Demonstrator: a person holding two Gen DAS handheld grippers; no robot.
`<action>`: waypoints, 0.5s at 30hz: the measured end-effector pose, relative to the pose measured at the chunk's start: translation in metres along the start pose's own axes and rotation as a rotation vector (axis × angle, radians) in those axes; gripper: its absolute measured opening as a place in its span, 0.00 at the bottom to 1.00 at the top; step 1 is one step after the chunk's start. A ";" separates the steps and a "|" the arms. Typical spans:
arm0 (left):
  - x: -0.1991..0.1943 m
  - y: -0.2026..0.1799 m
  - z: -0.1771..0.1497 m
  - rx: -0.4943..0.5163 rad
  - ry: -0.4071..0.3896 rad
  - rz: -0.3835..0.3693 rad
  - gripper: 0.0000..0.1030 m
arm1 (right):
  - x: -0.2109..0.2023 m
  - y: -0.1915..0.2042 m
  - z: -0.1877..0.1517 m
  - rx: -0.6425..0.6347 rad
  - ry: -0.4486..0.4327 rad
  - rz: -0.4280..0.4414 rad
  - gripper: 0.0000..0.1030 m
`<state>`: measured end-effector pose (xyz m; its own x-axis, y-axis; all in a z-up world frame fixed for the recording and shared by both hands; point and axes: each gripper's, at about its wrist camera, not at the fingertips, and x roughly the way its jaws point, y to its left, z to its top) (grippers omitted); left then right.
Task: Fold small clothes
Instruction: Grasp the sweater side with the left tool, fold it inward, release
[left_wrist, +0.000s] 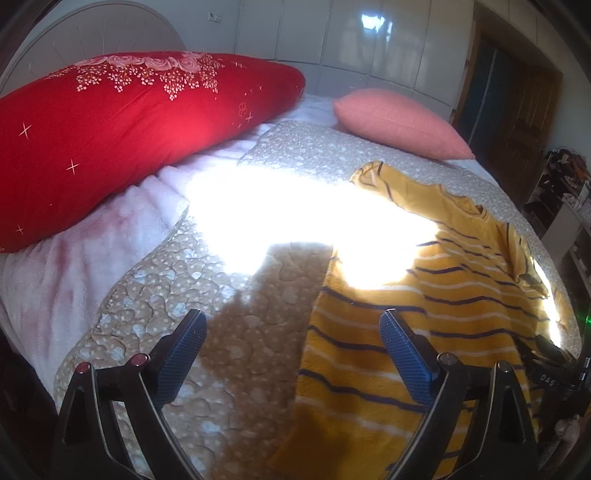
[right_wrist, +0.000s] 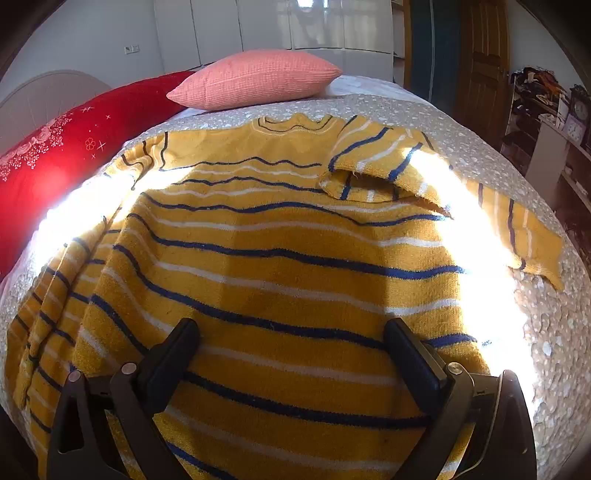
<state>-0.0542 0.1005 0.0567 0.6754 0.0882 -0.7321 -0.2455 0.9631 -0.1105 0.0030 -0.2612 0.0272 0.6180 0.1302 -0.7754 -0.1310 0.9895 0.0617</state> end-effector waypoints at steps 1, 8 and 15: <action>0.009 0.001 0.000 0.025 0.028 -0.019 0.91 | 0.000 0.000 0.000 0.001 -0.001 0.003 0.99; 0.054 -0.028 -0.016 0.117 0.215 -0.085 0.08 | -0.003 -0.003 -0.001 0.010 -0.009 0.018 0.99; 0.012 0.026 0.060 0.087 -0.020 0.312 0.05 | -0.002 -0.002 0.000 0.006 -0.006 0.017 0.99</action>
<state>-0.0106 0.1416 0.0861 0.5906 0.3862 -0.7085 -0.3829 0.9070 0.1753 0.0021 -0.2633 0.0283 0.6205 0.1469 -0.7703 -0.1364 0.9875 0.0785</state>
